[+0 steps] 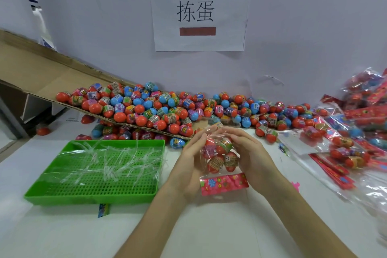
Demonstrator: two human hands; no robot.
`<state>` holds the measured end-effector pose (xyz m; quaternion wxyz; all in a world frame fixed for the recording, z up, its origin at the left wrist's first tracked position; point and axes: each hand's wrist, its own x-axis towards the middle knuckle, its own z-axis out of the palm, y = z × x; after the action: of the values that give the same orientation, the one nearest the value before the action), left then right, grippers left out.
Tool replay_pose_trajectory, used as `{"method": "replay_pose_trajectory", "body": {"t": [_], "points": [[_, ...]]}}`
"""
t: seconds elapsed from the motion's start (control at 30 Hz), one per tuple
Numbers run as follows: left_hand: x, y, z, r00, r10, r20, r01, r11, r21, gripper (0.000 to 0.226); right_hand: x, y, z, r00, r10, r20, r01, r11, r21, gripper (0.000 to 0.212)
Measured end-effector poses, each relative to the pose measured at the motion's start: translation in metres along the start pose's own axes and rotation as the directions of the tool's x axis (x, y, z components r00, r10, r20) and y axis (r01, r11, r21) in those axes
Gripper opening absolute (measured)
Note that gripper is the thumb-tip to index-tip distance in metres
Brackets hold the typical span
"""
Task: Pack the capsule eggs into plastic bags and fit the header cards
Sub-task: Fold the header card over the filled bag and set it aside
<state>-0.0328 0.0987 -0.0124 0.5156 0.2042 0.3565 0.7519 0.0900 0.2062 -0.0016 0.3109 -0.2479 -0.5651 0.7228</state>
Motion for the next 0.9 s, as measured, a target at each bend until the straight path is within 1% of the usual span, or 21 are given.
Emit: {"method": "replay_pose_trajectory", "body": {"t": [0.13,0.23,0.3,0.37,0.43,0.53,0.6,0.7,0.77,0.9], "points": [[-0.0004,-0.0032,0.0005,1.0,0.004,0.03,-0.004,1.0,-0.006,0.039,0.0,-0.0001,0.0003,1.0,0.019,-0.002,-0.019,1.0,0.015,0.03],[-0.0008,-0.0043,0.0034,0.999,0.012,0.053,-0.01,1.0,-0.03,0.038,-0.0002,-0.0003,0.0026,1.0,0.027,0.007,-0.028,0.999,0.043,0.034],[-0.0022,-0.0021,0.0055,0.998,-0.026,0.058,0.032,0.995,-0.095,0.037,-0.0004,0.0011,0.0028,0.999,0.023,0.024,-0.024,0.997,0.069,0.036],[-0.0028,-0.001,0.0046,0.994,-0.06,0.087,0.071,0.989,-0.127,0.042,-0.0004,0.0025,0.0017,0.999,0.032,0.029,-0.034,0.996,0.079,0.039],[-0.0027,0.0013,0.0031,0.996,-0.056,0.075,0.063,0.993,-0.103,0.041,-0.0006,0.0028,0.001,0.998,0.055,0.029,-0.057,0.994,0.092,0.04],[-0.003,0.0028,0.0044,0.998,-0.014,0.062,0.015,1.0,-0.009,0.038,-0.0011,0.0013,0.0009,0.997,0.073,-0.003,-0.072,0.993,0.097,0.039],[-0.0028,0.0025,0.006,0.999,0.017,0.034,-0.018,0.998,0.055,0.037,-0.0022,-0.0005,0.0009,0.998,0.068,-0.018,-0.066,0.993,0.095,0.039],[-0.0025,0.0013,0.0053,0.996,0.069,-0.057,-0.064,0.994,0.084,0.034,-0.0045,-0.0029,0.0031,0.999,0.048,-0.02,-0.047,0.998,0.051,0.04],[-0.0028,0.0008,0.0043,0.99,0.083,-0.116,-0.07,0.991,0.112,0.031,-0.0052,-0.0028,0.0056,0.999,0.039,-0.015,-0.039,0.999,0.031,0.039],[-0.0035,0.0004,0.0063,0.981,0.095,-0.17,-0.066,0.983,0.171,0.031,-0.0054,-0.0024,0.0088,0.998,0.05,-0.038,-0.05,0.999,-0.01,0.038]]}}
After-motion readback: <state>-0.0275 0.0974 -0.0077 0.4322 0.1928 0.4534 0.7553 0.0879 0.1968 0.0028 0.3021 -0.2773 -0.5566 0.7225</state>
